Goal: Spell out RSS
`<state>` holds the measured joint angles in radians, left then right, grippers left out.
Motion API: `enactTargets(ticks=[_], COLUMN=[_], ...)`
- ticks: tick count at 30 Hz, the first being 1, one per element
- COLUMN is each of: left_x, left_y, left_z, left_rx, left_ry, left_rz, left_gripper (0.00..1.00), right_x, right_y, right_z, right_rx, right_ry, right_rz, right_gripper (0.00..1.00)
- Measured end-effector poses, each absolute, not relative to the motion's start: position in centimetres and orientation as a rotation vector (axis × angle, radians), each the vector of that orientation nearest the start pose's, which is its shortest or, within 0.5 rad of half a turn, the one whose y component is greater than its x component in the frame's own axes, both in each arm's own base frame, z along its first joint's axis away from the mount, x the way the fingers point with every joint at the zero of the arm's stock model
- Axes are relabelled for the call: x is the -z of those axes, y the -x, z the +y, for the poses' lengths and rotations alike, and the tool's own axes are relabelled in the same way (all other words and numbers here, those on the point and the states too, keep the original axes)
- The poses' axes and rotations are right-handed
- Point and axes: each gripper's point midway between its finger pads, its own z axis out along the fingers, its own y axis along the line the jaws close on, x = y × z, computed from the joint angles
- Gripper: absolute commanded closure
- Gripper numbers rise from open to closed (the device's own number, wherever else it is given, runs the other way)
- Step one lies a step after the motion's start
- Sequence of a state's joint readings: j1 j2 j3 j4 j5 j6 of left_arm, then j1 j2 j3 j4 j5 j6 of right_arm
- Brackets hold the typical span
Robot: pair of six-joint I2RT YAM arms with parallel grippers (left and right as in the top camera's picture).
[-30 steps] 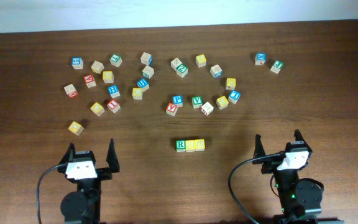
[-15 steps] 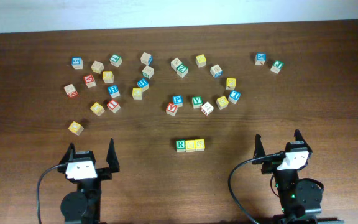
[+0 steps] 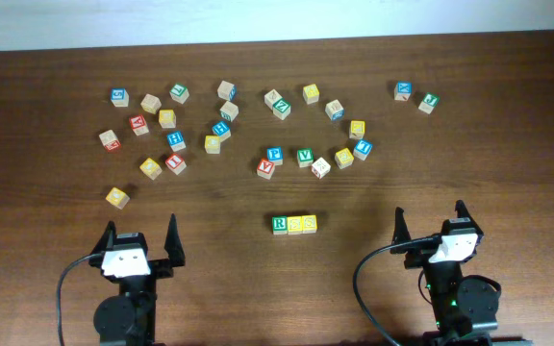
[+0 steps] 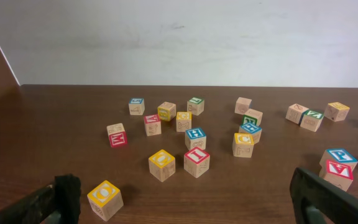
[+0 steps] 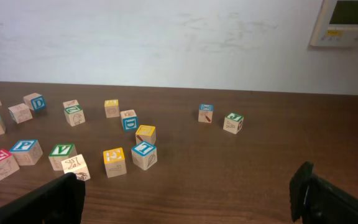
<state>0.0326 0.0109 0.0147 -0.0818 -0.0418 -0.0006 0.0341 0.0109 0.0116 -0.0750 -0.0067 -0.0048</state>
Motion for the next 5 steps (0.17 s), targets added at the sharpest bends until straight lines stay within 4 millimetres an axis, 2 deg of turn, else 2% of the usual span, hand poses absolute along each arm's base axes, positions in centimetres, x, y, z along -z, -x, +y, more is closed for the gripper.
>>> enactTargets(ticks=[5], left_x=[-15.82], left_y=[-24.54], left_z=[1.52], left_rx=[-0.059], left_ry=[0.059], left_rz=[1.648], left_gripper=[0.01], right_x=[-15.82], right_y=[-24.6], right_z=[0.96], right_rx=[-0.028], right_ry=[0.038], right_rz=[1.645], right_gripper=[0.01])
